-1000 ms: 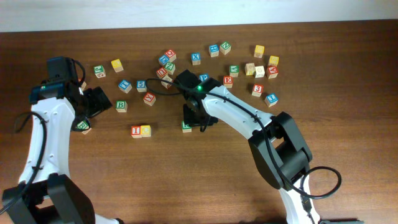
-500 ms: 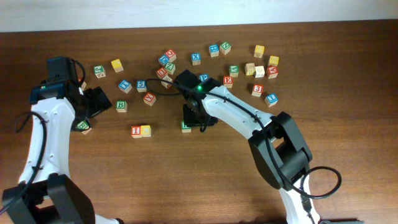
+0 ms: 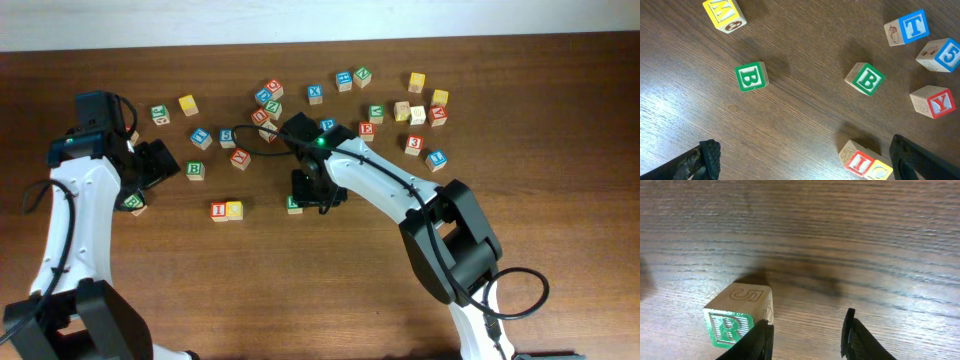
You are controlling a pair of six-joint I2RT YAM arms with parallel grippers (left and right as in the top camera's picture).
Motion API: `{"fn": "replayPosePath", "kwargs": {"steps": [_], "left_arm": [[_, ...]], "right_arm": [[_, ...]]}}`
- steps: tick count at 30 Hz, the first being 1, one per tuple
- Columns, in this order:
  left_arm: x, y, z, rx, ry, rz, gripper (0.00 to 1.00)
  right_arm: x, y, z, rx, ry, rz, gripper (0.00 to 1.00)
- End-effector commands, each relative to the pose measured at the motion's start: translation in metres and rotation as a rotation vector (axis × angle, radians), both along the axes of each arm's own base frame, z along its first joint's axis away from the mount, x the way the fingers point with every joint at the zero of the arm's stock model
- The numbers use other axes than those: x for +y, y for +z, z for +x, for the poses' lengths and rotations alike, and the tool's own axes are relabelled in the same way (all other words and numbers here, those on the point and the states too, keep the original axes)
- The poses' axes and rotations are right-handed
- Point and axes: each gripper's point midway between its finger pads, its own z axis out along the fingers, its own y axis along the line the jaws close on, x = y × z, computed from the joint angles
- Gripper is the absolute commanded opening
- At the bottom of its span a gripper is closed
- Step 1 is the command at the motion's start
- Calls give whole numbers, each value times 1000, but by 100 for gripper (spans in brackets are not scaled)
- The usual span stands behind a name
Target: Spell out ICRA
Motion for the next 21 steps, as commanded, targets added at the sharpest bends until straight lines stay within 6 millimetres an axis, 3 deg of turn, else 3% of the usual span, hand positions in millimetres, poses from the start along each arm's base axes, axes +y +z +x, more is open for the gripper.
{"fn": "replayPosePath", "kwargs": {"steps": [1,21], "left_arm": [[0,2,0,-7,7,-7,99],[0,2,0,-7,7,-7,99]], "right_arm": [[9,-9,-14,36,20,3,38],[47,-7,-27,-18,103,48,38]]}}
